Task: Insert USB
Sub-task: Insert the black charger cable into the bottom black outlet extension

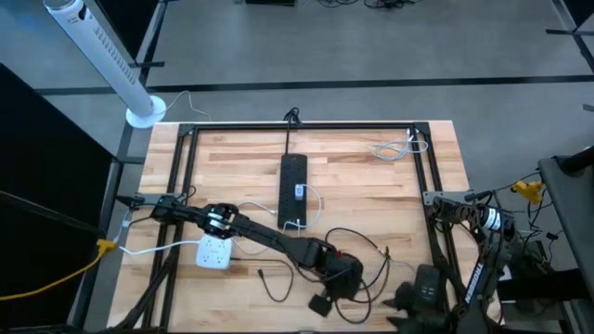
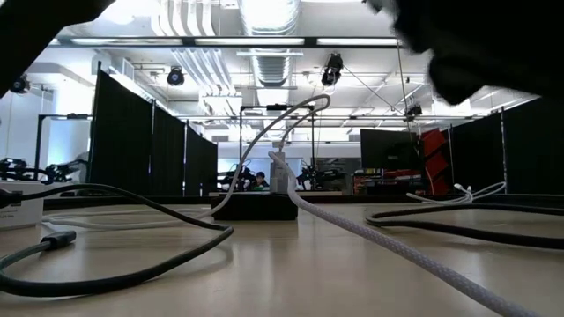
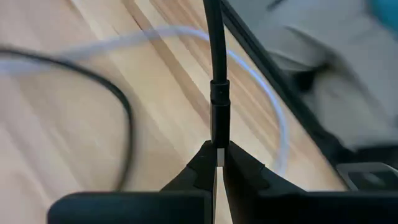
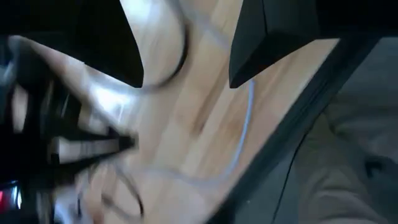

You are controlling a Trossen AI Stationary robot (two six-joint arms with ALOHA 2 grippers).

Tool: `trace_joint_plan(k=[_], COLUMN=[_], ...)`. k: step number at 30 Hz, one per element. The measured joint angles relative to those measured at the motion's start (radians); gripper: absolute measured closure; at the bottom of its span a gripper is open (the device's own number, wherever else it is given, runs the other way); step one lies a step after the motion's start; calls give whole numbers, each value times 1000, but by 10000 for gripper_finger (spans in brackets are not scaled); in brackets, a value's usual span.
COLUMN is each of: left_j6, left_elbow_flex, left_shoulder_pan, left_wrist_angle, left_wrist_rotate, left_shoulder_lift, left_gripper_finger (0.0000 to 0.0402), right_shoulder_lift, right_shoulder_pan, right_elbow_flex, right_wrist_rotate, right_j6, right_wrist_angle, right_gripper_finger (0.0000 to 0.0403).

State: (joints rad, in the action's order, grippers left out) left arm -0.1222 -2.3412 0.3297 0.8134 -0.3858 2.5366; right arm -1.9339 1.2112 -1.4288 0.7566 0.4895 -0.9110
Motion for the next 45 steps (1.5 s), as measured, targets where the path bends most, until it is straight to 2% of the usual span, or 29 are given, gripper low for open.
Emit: trace_joint_plan(k=[5,9,15,18,21,24,31,33,45], left_j6=[20,28,34,36,38,46,54,57,58], left_elbow_flex=[14,14,14,14,14,14,14,14,14], left_shoulder_pan=[-25,-32,-32,-32,-34,-34,-34,-34,-34], left_wrist_angle=[37,55,67,68,68,66,66,66,65], left_wrist_rotate=[-159,-213,-238,-238,-237,-237,-237,-237,-235], left_shoulder_lift=[-1,-2,-2,-2,-2,-2,-1,-2,-1], left_gripper_finger=[397,397,397,397,397,397,397,397,397], right_shoulder_lift=[-20,-28,-37,-63,-88,-112,-124,-124,-124], right_shoulder_pan=[-94,-145,-183,-186,-188,-190,-189,-189,-193], right_elbow_flex=[-45,-63,-64,-64,-66,-66,-67,-67,-68], right_wrist_rotate=[3,23,34,86,110,143,209,209,214], right_j6=[-407,-673,-883,-955,-999,-975,-919,-916,-916], right_wrist_angle=[124,184,193,195,197,197,188,187,184], right_gripper_finger=[191,192,198,207,221,249,378,395,340])
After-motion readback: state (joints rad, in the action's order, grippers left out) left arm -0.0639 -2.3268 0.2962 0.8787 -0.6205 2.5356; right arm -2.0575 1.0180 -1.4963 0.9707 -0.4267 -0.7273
